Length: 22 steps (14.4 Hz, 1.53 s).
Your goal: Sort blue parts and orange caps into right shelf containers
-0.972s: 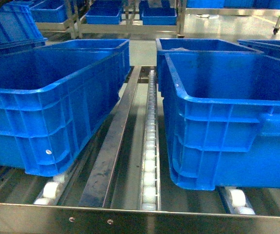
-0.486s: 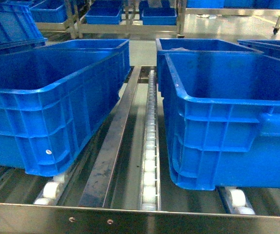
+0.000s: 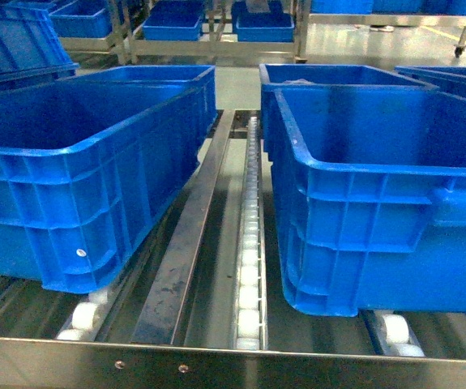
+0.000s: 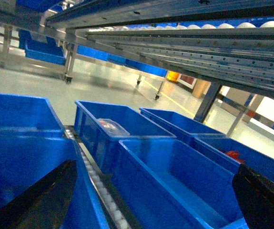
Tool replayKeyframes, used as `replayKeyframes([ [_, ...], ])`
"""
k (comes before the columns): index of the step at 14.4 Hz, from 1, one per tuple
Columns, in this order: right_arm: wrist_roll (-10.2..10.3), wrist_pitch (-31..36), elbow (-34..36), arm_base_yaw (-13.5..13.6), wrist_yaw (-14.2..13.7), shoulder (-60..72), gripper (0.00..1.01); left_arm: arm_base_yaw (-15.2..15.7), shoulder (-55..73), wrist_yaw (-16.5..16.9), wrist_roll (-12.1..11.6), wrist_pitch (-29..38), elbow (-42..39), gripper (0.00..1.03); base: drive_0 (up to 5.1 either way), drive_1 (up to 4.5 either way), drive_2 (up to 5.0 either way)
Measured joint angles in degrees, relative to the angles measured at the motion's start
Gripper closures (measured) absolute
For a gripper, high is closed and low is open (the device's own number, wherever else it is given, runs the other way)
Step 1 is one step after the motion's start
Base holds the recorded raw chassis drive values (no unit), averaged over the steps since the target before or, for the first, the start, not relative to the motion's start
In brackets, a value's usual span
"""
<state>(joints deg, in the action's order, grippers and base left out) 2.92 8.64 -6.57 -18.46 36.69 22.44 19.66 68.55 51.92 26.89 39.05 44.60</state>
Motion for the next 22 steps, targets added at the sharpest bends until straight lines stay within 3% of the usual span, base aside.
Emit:
replayKeyframes([
  [3, 0.0, 0.0, 0.0, 0.0, 0.0, 0.0, 0.60, 0.0, -4.0, 3.7, -0.4, -5.2, -4.1, 0.05, 0.0, 0.00, 0.0],
  [7, 0.0, 0.0, 0.0, 0.0, 0.0, 0.0, 0.60, 0.5, -7.6, 6.9, -1.9, -6.3, -6.5, 0.05, 0.0, 0.00, 0.0],
  [12, 0.0, 0.0, 0.0, 0.0, 0.0, 0.0, 0.60, 0.8, -8.0, 7.3, -2.7, -5.6, -7.5, 0.05, 0.0, 0.00, 0.0],
  [13, 0.0, 0.0, 0.0, 0.0, 0.0, 0.0, 0.60, -1.6, -10.4, -3.6, -6.8, -13.8, -7.6, 0.12, 0.0, 0.00, 0.0],
  [14, 0.0, 0.0, 0.0, 0.0, 0.0, 0.0, 0.60, -5.7, -16.0, -20.2, -14.6, -18.1, -12.3, 0.27, 0.0, 0.00, 0.0],
  [15, 0.0, 0.0, 0.0, 0.0, 0.0, 0.0, 0.60, -8.2, -19.6, -31.9, -20.8, -16.4, -17.2, 0.41, 0.0, 0.00, 0.0],
  [16, 0.0, 0.0, 0.0, 0.0, 0.0, 0.0, 0.60, -9.2, -21.5, -39.9, -23.7, -15.1, -20.9, 0.56, 0.0, 0.00, 0.0],
  [17, 0.0, 0.0, 0.0, 0.0, 0.0, 0.0, 0.60, -10.8, -24.6, -43.3, -25.3, -14.4, -26.2, 0.76, 0.0, 0.00, 0.0],
  [18, 0.0, 0.0, 0.0, 0.0, 0.0, 0.0, 0.60, -12.5, -26.9, -44.1, -25.9, -13.6, -28.8, 0.92, 0.0, 0.00, 0.0],
  [19, 0.0, 0.0, 0.0, 0.0, 0.0, 0.0, 0.60, -13.0, -28.7, -45.0, -25.9, -13.3, -30.4, 1.01, 0.0, 0.00, 0.0],
  [21, 0.0, 0.0, 0.0, 0.0, 0.0, 0.0, 0.60, -14.4, -32.0, -46.6, -26.0, -13.5, -33.9, 1.01, 0.0, 0.00, 0.0],
  [22, 0.0, 0.0, 0.0, 0.0, 0.0, 0.0, 0.60, -17.2, -33.6, -50.2, -26.0, -14.1, -35.3, 1.01, 0.0, 0.00, 0.0],
])
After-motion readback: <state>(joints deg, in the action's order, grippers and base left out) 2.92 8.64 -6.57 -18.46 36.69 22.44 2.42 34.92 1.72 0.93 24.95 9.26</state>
